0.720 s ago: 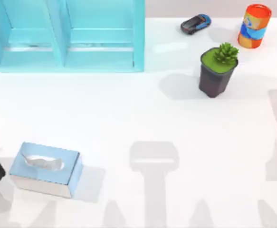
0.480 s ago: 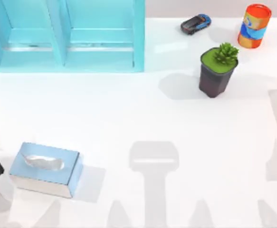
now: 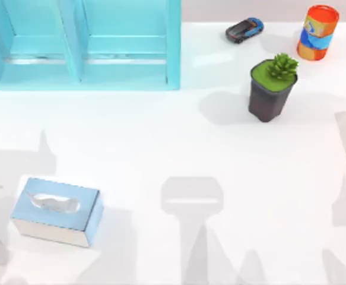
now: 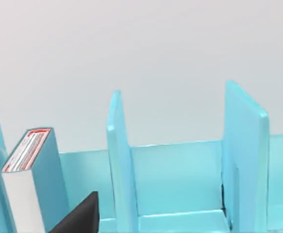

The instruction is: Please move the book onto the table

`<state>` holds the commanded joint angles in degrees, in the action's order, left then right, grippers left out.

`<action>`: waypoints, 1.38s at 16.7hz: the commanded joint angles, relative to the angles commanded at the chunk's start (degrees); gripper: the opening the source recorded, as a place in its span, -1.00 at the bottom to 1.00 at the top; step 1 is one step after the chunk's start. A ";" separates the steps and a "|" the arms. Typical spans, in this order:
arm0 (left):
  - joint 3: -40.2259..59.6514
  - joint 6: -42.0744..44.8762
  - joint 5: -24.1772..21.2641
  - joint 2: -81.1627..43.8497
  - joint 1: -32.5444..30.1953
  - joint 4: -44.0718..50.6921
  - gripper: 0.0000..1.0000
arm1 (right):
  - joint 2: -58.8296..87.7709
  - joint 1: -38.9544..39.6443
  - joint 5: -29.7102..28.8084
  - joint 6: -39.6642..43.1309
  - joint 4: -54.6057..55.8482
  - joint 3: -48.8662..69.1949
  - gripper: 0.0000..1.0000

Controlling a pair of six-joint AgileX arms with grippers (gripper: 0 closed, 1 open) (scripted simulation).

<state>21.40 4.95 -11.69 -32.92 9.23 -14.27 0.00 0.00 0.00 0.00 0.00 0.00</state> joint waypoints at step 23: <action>37.25 6.79 -19.80 -83.07 20.08 -22.53 1.00 | 0.00 0.00 0.00 0.00 0.00 0.00 1.00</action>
<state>58.64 11.75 -31.49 -115.99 29.31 -36.79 0.00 0.00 0.00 0.00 0.00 0.00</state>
